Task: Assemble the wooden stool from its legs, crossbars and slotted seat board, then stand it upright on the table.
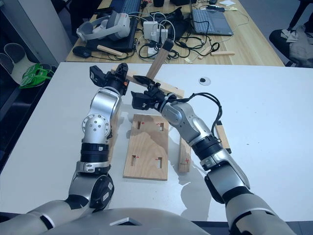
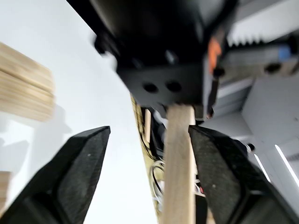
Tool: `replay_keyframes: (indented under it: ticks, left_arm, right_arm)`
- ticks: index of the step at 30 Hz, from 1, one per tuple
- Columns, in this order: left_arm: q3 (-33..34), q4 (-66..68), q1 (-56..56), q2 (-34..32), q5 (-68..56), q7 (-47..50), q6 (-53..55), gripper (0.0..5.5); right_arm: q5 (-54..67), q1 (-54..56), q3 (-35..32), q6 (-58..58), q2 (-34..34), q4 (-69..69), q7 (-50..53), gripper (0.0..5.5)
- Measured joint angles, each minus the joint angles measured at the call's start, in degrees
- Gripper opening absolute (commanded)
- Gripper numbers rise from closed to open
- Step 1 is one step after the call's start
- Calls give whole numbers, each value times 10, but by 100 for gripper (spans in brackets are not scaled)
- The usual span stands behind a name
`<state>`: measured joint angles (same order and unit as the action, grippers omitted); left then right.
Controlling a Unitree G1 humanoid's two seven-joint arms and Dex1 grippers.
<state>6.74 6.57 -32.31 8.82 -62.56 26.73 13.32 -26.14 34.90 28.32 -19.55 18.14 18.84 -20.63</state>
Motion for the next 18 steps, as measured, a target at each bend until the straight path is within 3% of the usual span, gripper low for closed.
replay_keyframes:
  ticks: [2,5,9,14,18]
  left_arm:
    - [0,4,-6,-3,24,-3,-17,102]
    - [2,19,-55,-17,71,-22,-39,102]
    - [11,35,-174,-40,161,-74,-83,102]
    - [59,45,-177,-68,204,-92,-91,102]
    - [72,36,-170,-63,215,-97,-75,102]
  right_arm:
    - [44,-24,3,-16,18,-32,-61,340]
    - [108,-60,3,8,63,-95,-167,290]
    - [198,-111,1,138,157,-197,-348,219]
    - [312,-117,37,367,152,-234,-506,126]
    - [292,-78,78,420,123,-186,-527,33]
